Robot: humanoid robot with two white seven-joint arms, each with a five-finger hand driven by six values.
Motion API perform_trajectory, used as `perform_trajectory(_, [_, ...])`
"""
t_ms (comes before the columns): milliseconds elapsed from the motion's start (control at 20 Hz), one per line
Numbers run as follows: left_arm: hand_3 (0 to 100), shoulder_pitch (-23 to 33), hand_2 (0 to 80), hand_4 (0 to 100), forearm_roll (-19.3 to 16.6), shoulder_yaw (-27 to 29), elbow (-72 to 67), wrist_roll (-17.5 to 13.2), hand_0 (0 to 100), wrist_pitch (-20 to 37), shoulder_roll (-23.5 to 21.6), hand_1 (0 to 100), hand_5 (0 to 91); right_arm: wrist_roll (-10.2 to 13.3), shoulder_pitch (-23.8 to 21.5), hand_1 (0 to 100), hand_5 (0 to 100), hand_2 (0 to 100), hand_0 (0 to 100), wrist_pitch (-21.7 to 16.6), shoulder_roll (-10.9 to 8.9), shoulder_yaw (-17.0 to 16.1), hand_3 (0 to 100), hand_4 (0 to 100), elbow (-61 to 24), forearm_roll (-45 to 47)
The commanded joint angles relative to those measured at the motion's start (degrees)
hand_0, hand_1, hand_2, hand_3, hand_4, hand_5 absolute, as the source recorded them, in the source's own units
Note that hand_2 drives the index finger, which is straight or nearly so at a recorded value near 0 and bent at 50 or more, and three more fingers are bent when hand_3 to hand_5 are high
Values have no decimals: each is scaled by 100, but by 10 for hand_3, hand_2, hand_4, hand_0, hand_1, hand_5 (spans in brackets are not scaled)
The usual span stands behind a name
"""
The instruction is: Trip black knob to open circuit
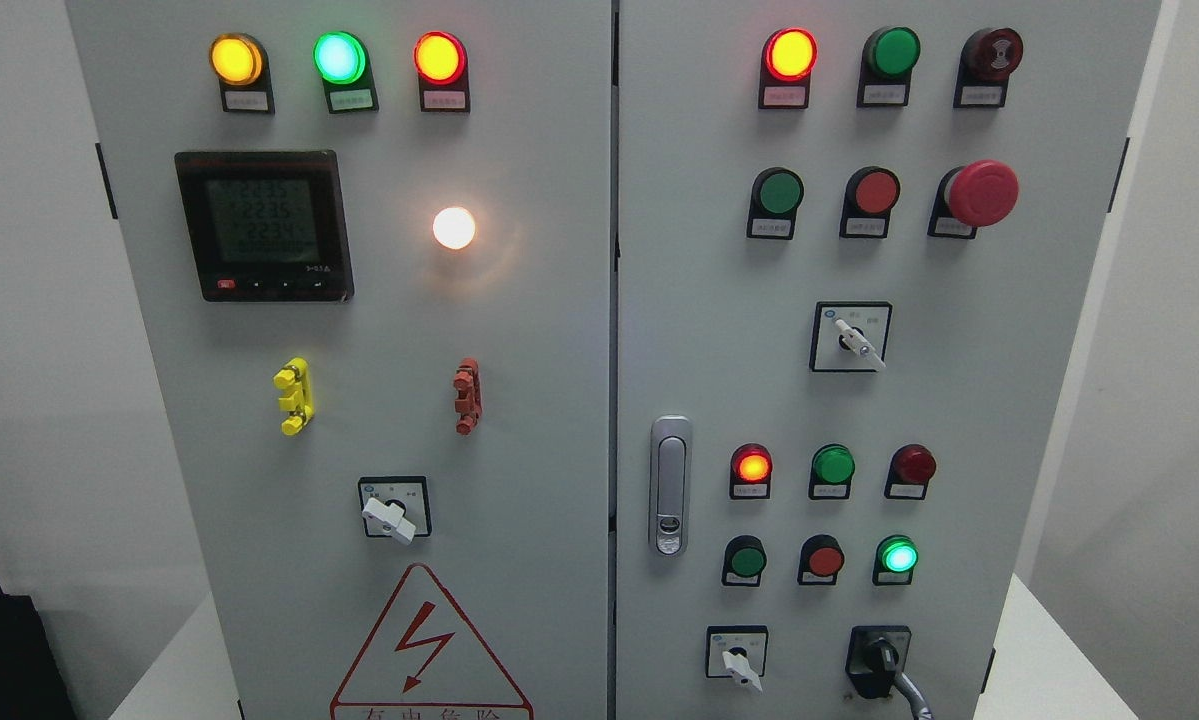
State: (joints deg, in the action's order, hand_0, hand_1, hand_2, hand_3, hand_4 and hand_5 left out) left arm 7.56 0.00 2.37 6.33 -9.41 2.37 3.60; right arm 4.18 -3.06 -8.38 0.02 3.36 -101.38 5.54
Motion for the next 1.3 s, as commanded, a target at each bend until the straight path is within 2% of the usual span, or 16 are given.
perform_trajectory(0, [0, 0, 0, 0, -132, 0, 0, 1, 120, -17, 0, 389, 0, 4, -11, 0, 996, 0, 0, -6, 51, -29, 1000, 1000, -13, 0])
perform_trajectory(351, [0, 0, 0, 0, -132, 0, 0, 1, 120, -9, 0, 389, 0, 4, -72, 0, 986, 0, 0, -23, 42, -29, 1000, 1000, -119, 0])
perform_trajectory(601, [0, 0, 0, 0, -132, 0, 0, 1, 120, -9, 0, 389, 0, -5, -168, 0, 935, 0, 0, -32, 51, -29, 1000, 1000, -215, 0])
perform_trajectory(1052, [0, 0, 0, 0, -132, 0, 0, 1, 120, -17, 0, 389, 0, -5, -555, 0, 882, 0, 0, -41, 51, -29, 1000, 924, -593, 0])
perform_trajectory(1252, [0, 0, 0, 0, -132, 0, 0, 1, 120, -9, 0, 389, 0, -14, -775, 0, 846, 0, 0, -59, 60, -29, 1000, 856, -751, 0])
